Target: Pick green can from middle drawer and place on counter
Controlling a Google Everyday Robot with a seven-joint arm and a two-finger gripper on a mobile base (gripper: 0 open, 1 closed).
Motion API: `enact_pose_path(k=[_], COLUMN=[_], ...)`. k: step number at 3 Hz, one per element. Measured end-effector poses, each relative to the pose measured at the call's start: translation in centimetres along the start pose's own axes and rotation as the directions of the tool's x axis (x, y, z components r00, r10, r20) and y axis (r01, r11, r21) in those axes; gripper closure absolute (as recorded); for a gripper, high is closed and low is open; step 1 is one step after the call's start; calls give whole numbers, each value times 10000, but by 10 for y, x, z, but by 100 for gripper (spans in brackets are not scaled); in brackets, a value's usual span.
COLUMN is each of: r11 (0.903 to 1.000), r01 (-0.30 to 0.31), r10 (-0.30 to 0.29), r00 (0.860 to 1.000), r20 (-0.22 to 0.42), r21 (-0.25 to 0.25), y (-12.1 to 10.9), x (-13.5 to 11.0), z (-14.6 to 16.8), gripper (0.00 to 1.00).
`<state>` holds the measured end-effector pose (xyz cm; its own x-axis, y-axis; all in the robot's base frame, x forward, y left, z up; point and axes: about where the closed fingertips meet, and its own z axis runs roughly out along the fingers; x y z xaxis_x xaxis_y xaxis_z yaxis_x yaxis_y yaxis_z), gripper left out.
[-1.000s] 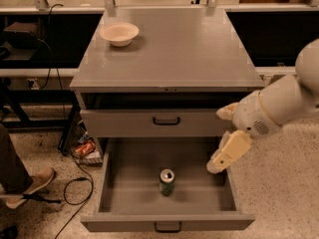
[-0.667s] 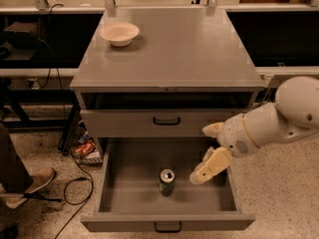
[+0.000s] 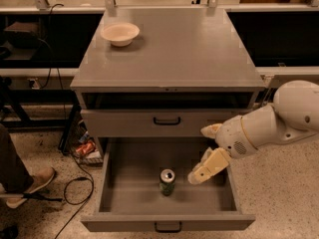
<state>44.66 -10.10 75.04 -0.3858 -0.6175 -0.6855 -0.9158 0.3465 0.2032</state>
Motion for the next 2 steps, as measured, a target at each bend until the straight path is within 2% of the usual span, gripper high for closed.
enact_pose_path(k=[1,2], r11=[9987,9958], r01=[-456,-920], r10=[476,900], r00=[9933,9776], r20=[1058,1903], r21=[-207,14], y=[-18,-50], x=[26,49], z=[38,84], gripper=[0,0])
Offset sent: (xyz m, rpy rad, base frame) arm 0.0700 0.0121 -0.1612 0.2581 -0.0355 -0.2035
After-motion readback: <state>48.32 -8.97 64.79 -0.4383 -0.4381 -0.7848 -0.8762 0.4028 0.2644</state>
